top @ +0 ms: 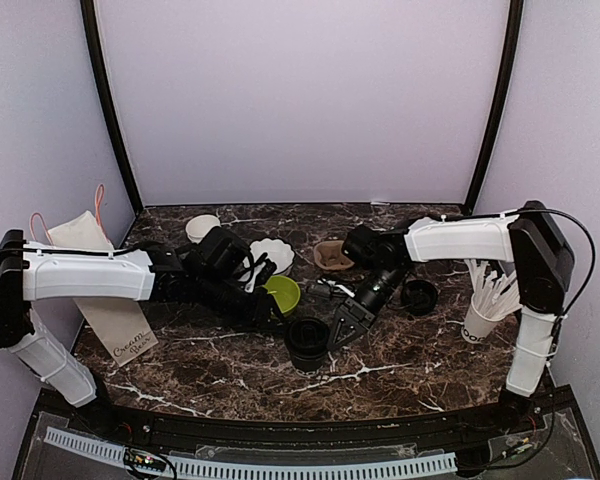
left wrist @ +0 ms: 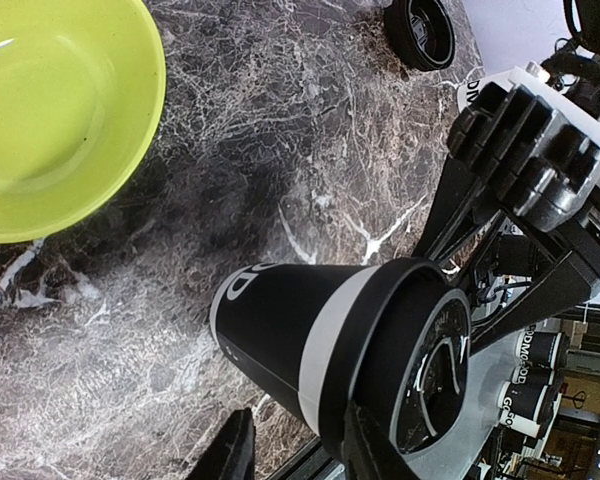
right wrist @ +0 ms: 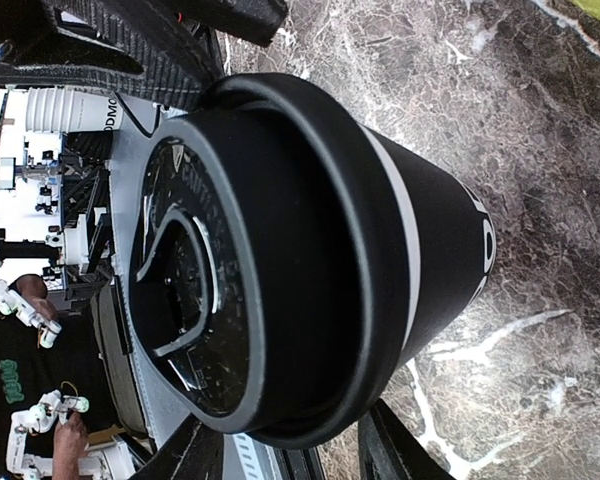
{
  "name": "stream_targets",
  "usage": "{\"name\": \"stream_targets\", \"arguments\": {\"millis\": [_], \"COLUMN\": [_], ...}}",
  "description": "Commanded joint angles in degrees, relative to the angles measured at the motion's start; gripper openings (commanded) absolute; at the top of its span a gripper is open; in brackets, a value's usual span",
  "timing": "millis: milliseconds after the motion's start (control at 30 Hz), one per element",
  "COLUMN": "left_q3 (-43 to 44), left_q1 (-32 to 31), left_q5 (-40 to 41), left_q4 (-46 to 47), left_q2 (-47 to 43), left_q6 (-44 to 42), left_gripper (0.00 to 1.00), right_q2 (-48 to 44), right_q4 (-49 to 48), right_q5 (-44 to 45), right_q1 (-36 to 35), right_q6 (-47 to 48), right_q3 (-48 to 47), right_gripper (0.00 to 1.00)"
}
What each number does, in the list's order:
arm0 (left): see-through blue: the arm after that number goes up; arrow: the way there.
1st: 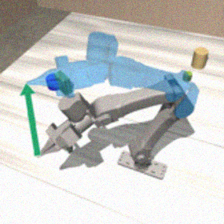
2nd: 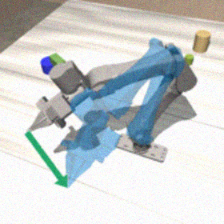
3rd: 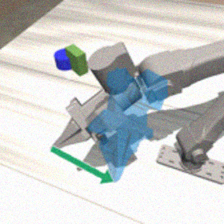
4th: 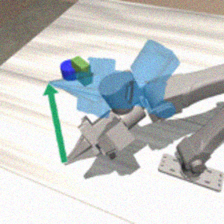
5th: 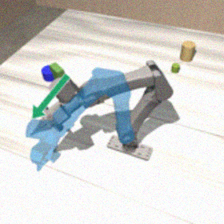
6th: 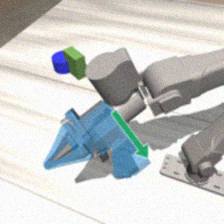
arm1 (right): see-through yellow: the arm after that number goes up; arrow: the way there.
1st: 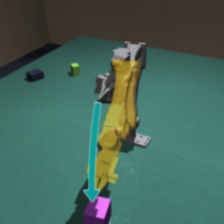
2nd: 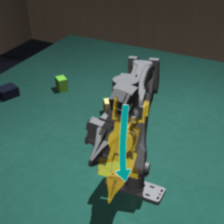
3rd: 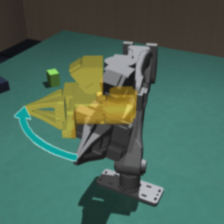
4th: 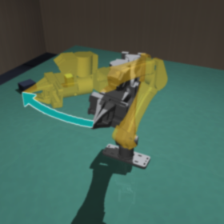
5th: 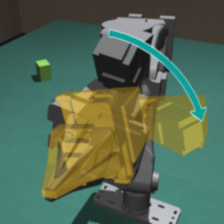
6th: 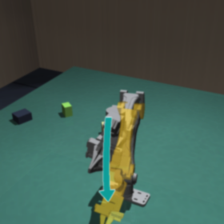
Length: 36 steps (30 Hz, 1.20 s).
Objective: Pack the takeout coffee
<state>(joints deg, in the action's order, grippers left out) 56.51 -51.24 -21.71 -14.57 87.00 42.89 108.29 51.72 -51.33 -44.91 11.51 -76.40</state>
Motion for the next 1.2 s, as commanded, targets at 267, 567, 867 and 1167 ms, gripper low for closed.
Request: {"name": "stream_targets", "arguments": {"millis": [267,567,867,1167], "left_q3": [-2.76,-11.96,-13.31,-9.58], "left_q1": [0.01,-0.04,0.00,-0.11], "left_q5": [-0.43,2.16,3.66,5.54], "left_q4": [0.05,0.04,-1.44,-4.22], "left_q2": [0.94,4.21,3.79,-0.44], "left_q6": [0.37,2.36,1.19,-1.04], "left_gripper": [0.32,0.24,0.20,0.21], "right_q2": [3.06,9.36,10.31,5.14], "right_q4": [-1.63,-3.90,-4.86,-2.58], "right_q5": [7.41,26.75,36.68,29.49], "right_q1": [-0.42,-0.41,-0.30,0.08], "right_q6": [-3.18,-7.35,-6.70,-1.68], "right_q3": [-1.59,-2.26,-1.85,-5.24], "right_gripper": [0.44,0.40,0.38,0.34]}}
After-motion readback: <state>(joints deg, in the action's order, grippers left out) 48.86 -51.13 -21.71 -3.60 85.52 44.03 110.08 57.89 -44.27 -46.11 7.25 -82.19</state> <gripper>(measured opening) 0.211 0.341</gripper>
